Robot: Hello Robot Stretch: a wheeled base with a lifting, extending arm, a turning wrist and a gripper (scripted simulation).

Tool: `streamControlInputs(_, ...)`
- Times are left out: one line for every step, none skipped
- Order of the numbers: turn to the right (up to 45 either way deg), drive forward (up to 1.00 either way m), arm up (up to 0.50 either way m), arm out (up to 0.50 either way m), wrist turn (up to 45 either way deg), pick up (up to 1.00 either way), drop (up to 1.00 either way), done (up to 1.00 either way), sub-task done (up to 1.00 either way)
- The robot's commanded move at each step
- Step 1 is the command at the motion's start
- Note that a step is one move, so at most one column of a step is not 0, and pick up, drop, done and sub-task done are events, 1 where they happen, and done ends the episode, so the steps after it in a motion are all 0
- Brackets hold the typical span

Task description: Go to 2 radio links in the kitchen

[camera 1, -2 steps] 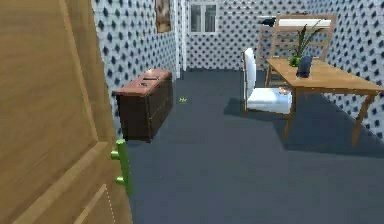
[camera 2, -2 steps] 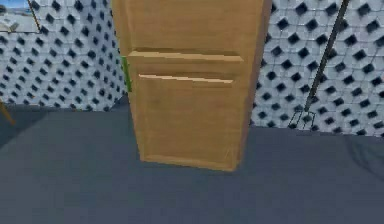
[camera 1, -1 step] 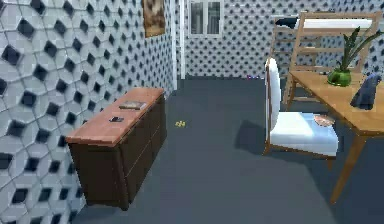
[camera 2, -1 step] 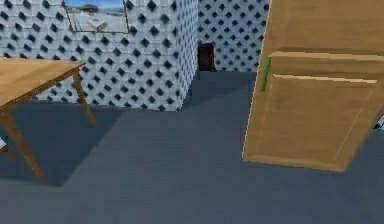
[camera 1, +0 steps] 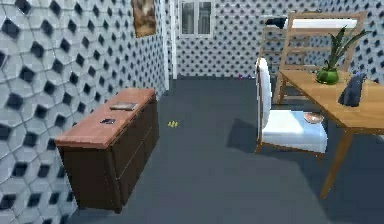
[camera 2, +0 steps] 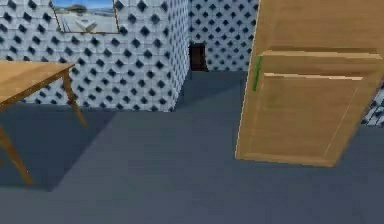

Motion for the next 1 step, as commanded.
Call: streamControlInputs(0.0,1.0,0.0,0.0,0.0,0.0,0.0,0.0,0.0)
